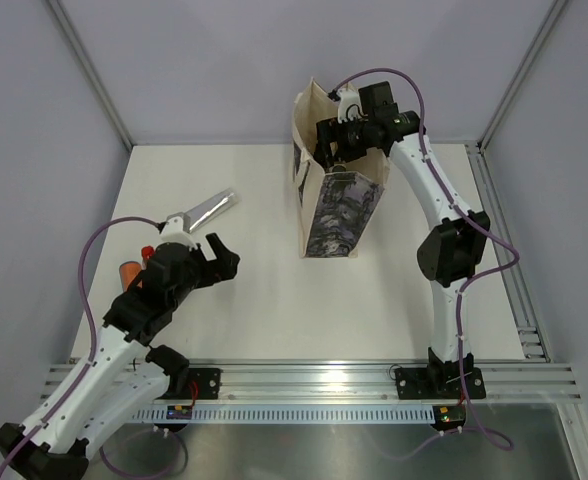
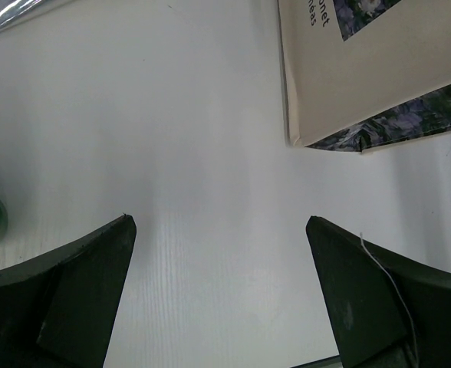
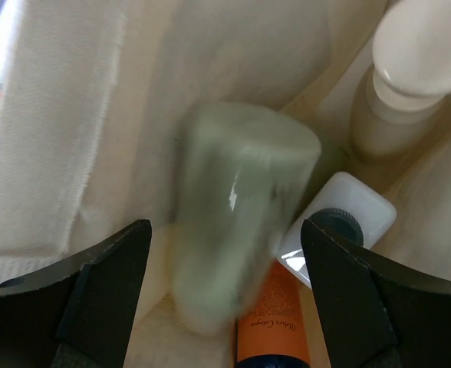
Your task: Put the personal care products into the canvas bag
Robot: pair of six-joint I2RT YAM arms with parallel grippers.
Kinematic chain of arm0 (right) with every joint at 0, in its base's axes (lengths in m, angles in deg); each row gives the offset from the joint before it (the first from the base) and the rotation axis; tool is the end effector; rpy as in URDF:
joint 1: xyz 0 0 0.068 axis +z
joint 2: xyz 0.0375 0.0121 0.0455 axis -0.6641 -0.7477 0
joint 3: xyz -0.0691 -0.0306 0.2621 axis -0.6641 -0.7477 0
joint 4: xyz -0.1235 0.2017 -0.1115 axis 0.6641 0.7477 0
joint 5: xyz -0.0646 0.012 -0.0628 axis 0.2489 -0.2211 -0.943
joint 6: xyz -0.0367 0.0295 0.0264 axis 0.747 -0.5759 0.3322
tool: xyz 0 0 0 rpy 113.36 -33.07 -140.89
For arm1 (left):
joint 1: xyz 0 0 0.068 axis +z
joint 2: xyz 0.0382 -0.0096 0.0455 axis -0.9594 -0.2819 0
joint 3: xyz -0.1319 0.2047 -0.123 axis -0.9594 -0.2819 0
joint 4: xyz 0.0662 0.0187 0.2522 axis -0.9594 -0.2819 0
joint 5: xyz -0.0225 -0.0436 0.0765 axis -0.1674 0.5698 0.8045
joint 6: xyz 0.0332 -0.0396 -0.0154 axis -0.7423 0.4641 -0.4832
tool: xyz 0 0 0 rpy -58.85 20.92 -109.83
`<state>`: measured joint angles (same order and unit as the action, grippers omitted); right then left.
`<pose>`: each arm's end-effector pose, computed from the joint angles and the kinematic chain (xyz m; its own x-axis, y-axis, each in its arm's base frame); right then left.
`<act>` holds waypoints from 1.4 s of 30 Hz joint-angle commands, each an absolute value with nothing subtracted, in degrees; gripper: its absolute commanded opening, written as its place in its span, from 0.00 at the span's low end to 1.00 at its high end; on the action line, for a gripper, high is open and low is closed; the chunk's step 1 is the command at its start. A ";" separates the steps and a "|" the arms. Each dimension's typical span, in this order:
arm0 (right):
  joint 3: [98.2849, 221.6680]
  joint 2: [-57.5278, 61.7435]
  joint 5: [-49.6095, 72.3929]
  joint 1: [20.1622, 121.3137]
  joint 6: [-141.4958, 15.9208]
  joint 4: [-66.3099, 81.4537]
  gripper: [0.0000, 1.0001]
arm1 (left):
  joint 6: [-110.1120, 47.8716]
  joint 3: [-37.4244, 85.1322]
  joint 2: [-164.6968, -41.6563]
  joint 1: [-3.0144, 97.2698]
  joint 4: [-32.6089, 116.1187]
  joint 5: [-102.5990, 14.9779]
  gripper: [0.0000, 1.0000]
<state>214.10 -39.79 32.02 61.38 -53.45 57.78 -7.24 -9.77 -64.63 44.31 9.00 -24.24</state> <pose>0.4418 0.1768 0.3502 -0.6261 -0.2663 -0.7329 -0.6465 0.7027 0.2970 0.1317 -0.0659 0.2862 -0.5356 -0.3516 -0.7678 0.0242 0.9024 -0.4302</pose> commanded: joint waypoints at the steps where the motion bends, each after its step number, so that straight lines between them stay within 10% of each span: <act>1: 217.84 -36.78 34.78 61.91 -52.28 55.84 0.89 | -6.31 -9.38 -63.89 44.54 8.98 -22.28 0.99; 17: 221.72 -26.60 40.22 61.83 -38.05 57.60 0.99 | 1.84 -5.69 -66.08 44.45 -6.20 -10.86 0.99; 30: 198.17 -11.38 51.48 60.24 -30.22 52.50 1.00 | 24.54 -6.13 -77.60 44.54 -19.85 14.55 0.98; 42: 187.71 -4.53 56.66 58.22 -26.79 53.38 0.99 | 5.73 -5.78 -92.71 60.96 9.06 11.75 0.86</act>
<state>189.03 -9.04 53.73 58.89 -28.66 53.74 10.55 -7.19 -91.32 58.05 -1.91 12.44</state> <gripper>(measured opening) 0.993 0.915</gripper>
